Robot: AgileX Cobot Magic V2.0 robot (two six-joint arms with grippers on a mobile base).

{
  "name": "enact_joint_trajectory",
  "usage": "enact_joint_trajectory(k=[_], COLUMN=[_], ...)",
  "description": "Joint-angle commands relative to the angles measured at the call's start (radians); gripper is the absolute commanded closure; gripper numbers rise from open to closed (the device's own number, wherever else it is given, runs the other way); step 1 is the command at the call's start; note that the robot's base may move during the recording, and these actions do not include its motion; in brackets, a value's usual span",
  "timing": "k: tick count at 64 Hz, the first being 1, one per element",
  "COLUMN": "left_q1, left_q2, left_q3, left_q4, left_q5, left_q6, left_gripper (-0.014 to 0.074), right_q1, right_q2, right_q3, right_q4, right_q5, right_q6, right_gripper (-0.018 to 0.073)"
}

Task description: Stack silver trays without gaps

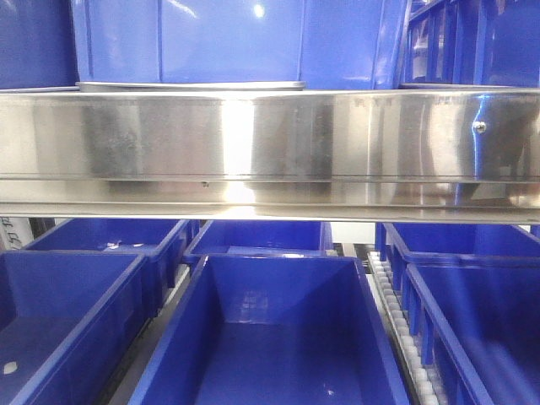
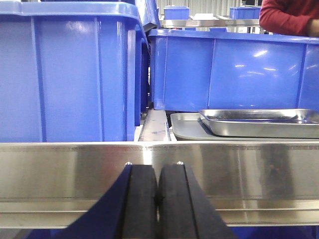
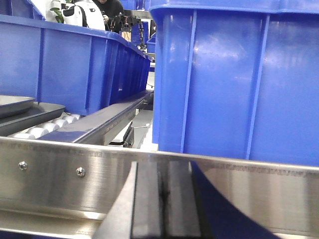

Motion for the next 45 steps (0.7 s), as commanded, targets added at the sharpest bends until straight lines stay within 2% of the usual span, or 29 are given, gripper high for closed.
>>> enact_joint_trajectory(k=[1, 45], left_q1=[-0.006, -0.006], left_q2=[-0.004, -0.004], left_q3=[-0.002, -0.002], left_q4=[-0.004, -0.004], left_q5=[-0.023, -0.023], left_q6=[0.001, 0.001], left_gripper=[0.0605, 0.0605], right_q1=[-0.002, -0.002], right_q2=[-0.004, -0.004], right_q3=[0.000, 0.000], right_q4=[0.003, 0.003], right_q5=[-0.018, -0.018], right_q6=[-0.003, -0.003], right_gripper=[0.0638, 0.0638])
